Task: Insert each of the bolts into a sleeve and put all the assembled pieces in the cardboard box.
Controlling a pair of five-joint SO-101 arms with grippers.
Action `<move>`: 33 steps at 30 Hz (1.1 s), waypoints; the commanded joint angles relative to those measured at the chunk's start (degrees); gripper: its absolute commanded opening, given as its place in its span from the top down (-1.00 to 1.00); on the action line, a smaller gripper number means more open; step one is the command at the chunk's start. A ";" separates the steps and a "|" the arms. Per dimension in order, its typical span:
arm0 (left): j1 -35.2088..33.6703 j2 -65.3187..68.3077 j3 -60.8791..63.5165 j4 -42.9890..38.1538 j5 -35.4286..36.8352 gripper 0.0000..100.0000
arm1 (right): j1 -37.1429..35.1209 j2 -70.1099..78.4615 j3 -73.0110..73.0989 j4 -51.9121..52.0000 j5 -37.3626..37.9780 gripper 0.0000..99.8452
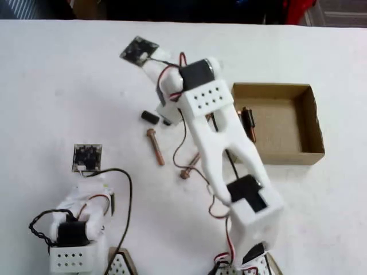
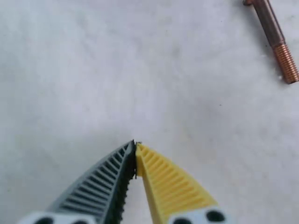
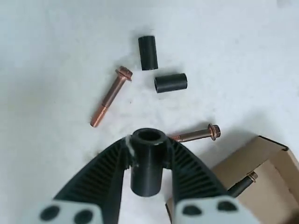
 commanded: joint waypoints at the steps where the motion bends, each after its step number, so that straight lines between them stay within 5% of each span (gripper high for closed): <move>1: 0.13 -0.57 -0.09 0.35 0.62 0.95 | -2.24 -10.51 -0.88 1.98 -7.38 0.97; 11: 0.13 -0.57 -0.09 0.35 0.62 0.95 | -1.19 -30.29 3.52 2.15 -10.20 0.97; 19: 0.13 -0.57 -0.09 0.26 0.62 0.95 | -1.19 -49.01 24.26 -0.66 -10.20 0.97; 33: 0.31 -0.57 -0.09 -1.93 0.62 0.95 | -1.10 -70.90 64.35 -19.91 -10.20 0.97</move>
